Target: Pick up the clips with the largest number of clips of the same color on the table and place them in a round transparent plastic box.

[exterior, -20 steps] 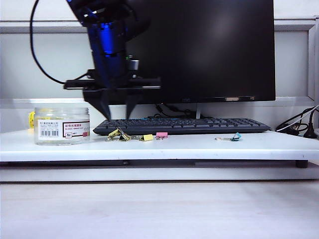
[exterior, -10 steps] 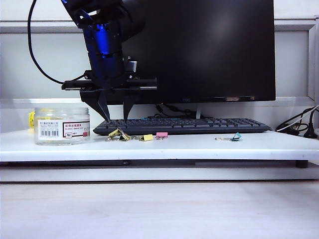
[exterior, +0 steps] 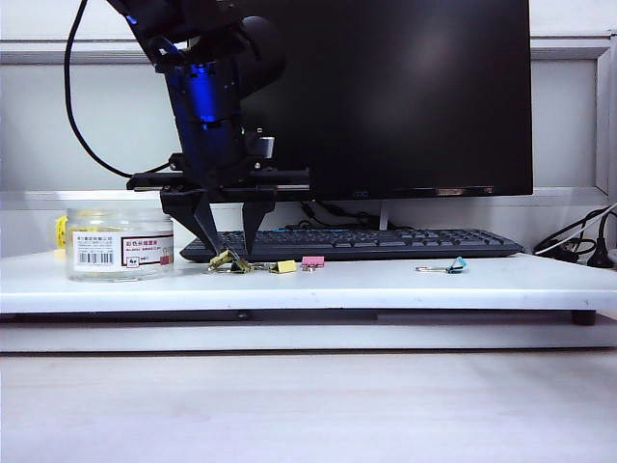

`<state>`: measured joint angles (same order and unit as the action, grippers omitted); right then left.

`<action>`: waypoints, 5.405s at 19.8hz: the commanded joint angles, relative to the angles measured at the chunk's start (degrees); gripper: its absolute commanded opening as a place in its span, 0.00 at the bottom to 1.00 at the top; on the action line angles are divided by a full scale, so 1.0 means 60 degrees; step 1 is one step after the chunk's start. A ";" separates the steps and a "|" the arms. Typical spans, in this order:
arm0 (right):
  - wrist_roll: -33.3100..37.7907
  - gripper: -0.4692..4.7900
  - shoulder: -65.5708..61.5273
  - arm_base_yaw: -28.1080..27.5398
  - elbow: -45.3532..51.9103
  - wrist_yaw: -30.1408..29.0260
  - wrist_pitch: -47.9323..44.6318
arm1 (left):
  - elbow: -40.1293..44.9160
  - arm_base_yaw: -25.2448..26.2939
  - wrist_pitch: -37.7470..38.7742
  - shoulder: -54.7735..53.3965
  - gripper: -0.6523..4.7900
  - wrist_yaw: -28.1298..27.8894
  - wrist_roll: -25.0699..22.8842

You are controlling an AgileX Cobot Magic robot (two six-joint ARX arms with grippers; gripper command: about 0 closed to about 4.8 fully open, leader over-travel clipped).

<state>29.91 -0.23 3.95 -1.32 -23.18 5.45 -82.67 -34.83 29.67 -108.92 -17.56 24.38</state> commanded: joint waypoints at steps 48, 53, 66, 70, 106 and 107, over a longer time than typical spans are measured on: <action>-0.0251 0.39 0.0018 0.0000 -0.0033 0.0055 -0.0157 | -0.0951 0.0018 0.0306 0.0790 0.11 -0.0302 -0.1792; -0.0248 0.39 0.0018 0.0000 -0.0033 0.0051 -0.0157 | -0.0936 0.0583 0.1228 0.2109 0.11 -0.0718 -0.2612; -0.0244 0.39 0.0018 0.0000 -0.0033 0.0018 -0.0157 | 0.0554 0.1628 0.1333 0.2452 0.11 0.0608 -0.2932; -0.0244 0.39 0.0018 0.0004 -0.0033 0.0015 -0.0157 | 0.0554 0.2091 0.1472 0.2328 0.11 0.1082 -0.2994; -0.1107 0.52 -0.5195 0.0736 -0.3490 -0.1534 -0.1555 | 0.4382 0.2528 0.1304 0.9307 0.37 0.2790 -0.4699; -0.1228 0.52 -0.6003 0.0736 -0.3978 -0.1829 -0.1566 | 0.4783 0.2528 0.1115 0.9639 0.37 0.2801 -0.4524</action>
<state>23.68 -33.34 8.29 -23.11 -31.79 -2.70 -55.33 -19.68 38.81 -52.38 -1.39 -4.03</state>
